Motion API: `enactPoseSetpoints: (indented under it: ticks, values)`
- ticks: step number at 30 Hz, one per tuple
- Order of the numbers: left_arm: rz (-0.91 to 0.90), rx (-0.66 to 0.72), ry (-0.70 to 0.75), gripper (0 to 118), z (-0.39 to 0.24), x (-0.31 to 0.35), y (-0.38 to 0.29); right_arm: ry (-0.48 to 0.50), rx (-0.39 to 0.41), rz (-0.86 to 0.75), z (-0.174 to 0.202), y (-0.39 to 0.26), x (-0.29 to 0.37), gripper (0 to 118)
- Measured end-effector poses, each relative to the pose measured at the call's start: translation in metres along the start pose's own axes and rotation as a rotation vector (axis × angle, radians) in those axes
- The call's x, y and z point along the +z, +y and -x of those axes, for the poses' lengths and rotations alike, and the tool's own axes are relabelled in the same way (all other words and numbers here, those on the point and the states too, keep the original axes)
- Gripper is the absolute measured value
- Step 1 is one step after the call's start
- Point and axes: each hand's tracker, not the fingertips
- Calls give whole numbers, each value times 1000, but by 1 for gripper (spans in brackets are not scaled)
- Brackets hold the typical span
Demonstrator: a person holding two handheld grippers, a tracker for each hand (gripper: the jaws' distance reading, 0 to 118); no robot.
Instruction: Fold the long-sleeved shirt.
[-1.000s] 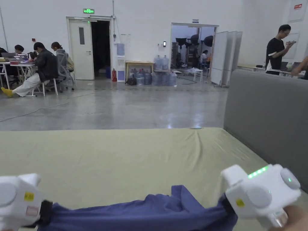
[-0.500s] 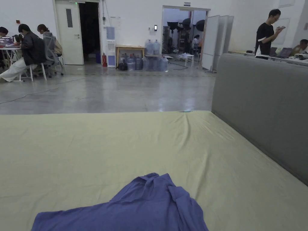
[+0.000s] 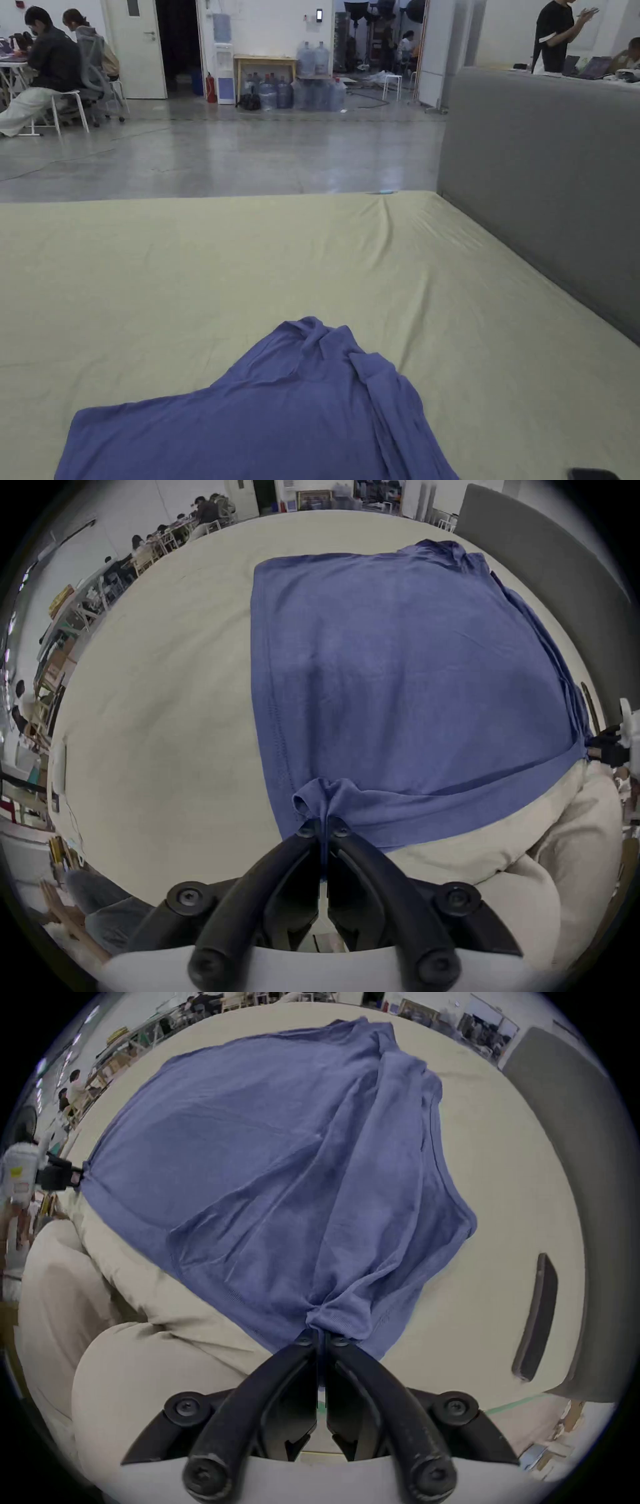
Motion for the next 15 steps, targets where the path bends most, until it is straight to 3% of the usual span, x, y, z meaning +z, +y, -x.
enactPoseSetpoints:
  ticks: [5, 7, 8, 9, 10, 11, 12, 15]
  values:
    - [8, -46, 27, 0, -6, 0, 1, 30, -45, 0, -7, 1, -5, 0]
    - [2, -16, 8, 2, -3, 2, 1, 35, -45, -4, -9, 3, -3, 6]
    - [-11, 22, -21, 19, 1, 9, 2, 35, -44, -7, -10, 5, 4, 10]
    - [-40, 65, -24, 66, 7, 20, 4, 61, -40, -54, -11, 6, 15, 37]
    - [-90, 128, -58, 100, 13, 33, 4, 113, -40, -132, -15, 3, 32, 72]
    - [-152, 171, -94, 117, 16, 49, 4, 177, -60, -208, -20, 0, 51, 101]
    - [-211, 204, -112, 117, 19, 66, 4, 166, -91, -250, -23, -1, 68, 111]
    - [-305, 242, -142, 116, 12, 95, 8, 126, -173, -340, -25, -2, 104, 111]
